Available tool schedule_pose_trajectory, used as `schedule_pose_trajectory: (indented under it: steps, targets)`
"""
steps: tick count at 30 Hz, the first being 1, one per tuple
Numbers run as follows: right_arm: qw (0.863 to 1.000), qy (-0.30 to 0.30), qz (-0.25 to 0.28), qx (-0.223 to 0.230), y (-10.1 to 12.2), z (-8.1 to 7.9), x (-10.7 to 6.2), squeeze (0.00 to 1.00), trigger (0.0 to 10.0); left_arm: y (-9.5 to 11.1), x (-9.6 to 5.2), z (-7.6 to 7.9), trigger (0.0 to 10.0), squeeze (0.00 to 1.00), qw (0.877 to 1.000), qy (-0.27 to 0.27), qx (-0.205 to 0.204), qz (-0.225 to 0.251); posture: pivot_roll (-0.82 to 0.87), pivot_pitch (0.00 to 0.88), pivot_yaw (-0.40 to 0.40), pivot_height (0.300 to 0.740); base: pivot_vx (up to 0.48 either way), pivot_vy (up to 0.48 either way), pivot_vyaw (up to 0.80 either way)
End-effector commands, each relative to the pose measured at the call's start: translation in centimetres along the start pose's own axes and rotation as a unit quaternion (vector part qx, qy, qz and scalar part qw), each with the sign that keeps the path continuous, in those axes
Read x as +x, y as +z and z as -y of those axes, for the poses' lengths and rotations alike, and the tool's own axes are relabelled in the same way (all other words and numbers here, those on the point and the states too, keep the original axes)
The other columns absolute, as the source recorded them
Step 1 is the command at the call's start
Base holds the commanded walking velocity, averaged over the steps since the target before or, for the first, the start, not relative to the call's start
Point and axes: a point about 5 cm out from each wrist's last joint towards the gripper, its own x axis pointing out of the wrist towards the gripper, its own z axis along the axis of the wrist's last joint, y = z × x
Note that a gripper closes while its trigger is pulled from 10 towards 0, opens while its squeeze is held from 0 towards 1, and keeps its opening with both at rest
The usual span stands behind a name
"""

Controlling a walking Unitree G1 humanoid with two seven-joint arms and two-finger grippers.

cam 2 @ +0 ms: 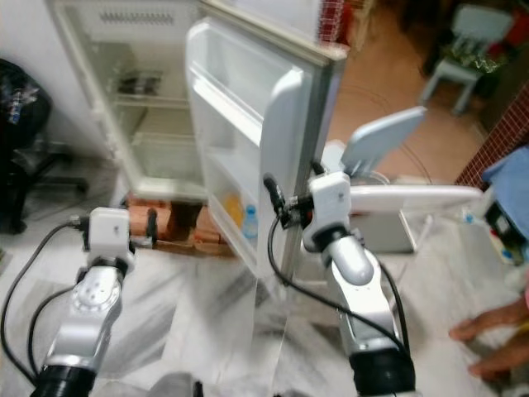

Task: Restocking fridge

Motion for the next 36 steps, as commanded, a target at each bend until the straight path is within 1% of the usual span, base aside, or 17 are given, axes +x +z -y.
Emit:
schedule_pose_trajectory:
  steps: [1, 4, 7, 9, 22, 24, 25, 28, 29, 30, 31, 34, 35, 36]
  targets:
    - [1.000, -0.002, 0.009, 0.002, 0.2, -0.3, 0.5, 0.00, 10.0, 0.2, 0.0, -0.7, 10.0, 0.00, 1.000, 0.011, 0.006, 0.003, 0.08, 0.016, -0.013, 0.740, 0.000, 0.000, 0.79]
    - [1.000, -0.011, 0.009, 0.001, 0.1, -0.3, 0.5, 0.00, 10.0, 0.0, -0.1, -0.6, 10.0, 0.00, 1.000, 0.003, 0.003, 0.002, 0.08, 0.019, -0.011, 0.740, 0.000, 0.000, 0.78]
    - [1.000, -0.021, 0.012, 0.000, 0.2, -0.2, 0.7, 0.00, 10.0, 0.2, -0.1, -0.4, 10.0, 0.00, 1.000, -0.004, 0.002, 0.009, 0.08, 0.022, -0.010, 0.740, 0.324, 0.000, 0.61]
    - [0.999, -0.039, 0.014, 0.004, 0.3, 0.1, 1.0, 0.00, 10.0, 0.3, -0.1, -0.4, 10.0, 0.00, 1.000, -0.007, 0.002, 0.013, 0.08, 0.022, -0.010, 0.740, 0.456, 0.000, 0.00]
    - [0.998, -0.051, 0.021, -0.002, 0.5, 0.6, 1.0, 0.00, 10.0, 0.0, -0.3, -0.3, 10.0, 0.00, 1.000, -0.008, 0.015, 0.005, 0.08, 0.023, -0.016, 0.740, 0.442, -0.022, 0.00]
    - [0.999, -0.044, 0.019, 0.004, 0.4, 0.6, 0.8, 0.00, 10.0, 0.0, -0.4, -0.2, 10.0, 0.00, 1.000, -0.013, 0.004, 0.010, 0.08, 0.022, -0.017, 0.740, 0.330, -0.345, 0.00]
    - [0.999, -0.034, 0.019, 0.011, 0.2, 0.5, 0.5, 0.00, 10.0, 0.0, -0.4, -0.2, 10.0, 0.00, 1.000, -0.010, -0.004, 0.008, 0.08, 0.021, -0.020, 0.740, 0.000, 0.000, 0.00]
    - [0.999, 0.011, 0.007, 0.035, -0.3, -0.2, -0.6, 0.00, 10.0, -0.2, -0.4, -0.2, 10.0, 0.00, 1.000, -0.007, -0.009, 0.002, 0.08, 0.022, -0.022, 0.740, 0.000, 0.000, 0.00]
    - [0.999, 0.020, 0.005, 0.036, -0.4, -0.3, -1.1, 0.00, 10.0, -0.2, -0.4, -0.3, 10.0, 0.00, 1.000, -0.007, -0.009, 0.001, 0.09, 0.022, -0.023, 0.740, 0.000, 0.000, 0.00]
    - [0.999, 0.028, -0.005, 0.040, -0.7, -0.5, -2.1, 0.00, 10.0, -0.2, -0.5, -0.3, 10.0, 0.00, 1.000, -0.007, -0.010, 0.001, 0.09, 0.023, -0.025, 0.740, 0.000, 0.000, 0.00]
    - [0.999, 0.030, -0.011, 0.039, -0.8, -0.5, -2.6, 0.00, 10.0, -0.2, -0.5, -0.3, 10.0, 0.00, 1.000, -0.008, -0.012, 0.002, 0.09, 0.023, -0.025, 0.740, 0.000, 0.000, 0.00]
    - [0.997, 0.053, -0.034, 0.042, -1.4, -0.8, -4.9, 0.00, 10.0, -0.2, -0.7, -0.4, 10.0, 0.00, 1.000, -0.010, -0.013, 0.002, 0.08, 0.024, -0.029, 0.740, 0.000, 0.000, 0.00]
    - [0.995, 0.069, -0.059, 0.045, -2.0, -0.9, -6.5, 0.00, 10.0, -0.3, -0.7, -0.4, 10.0, 0.00, 1.000, -0.010, -0.012, -0.001, 0.08, 0.025, -0.028, 0.740, 0.000, 0.000, 0.00]
    - [0.993, 0.080, -0.076, 0.051, -2.5, -0.9, -7.2, 0.00, 10.0, -0.4, -0.8, -0.4, 10.0, 0.00, 1.000, -0.010, -0.012, -0.002, 0.07, 0.026, -0.027, 0.740, 0.000, 0.000, 0.00]
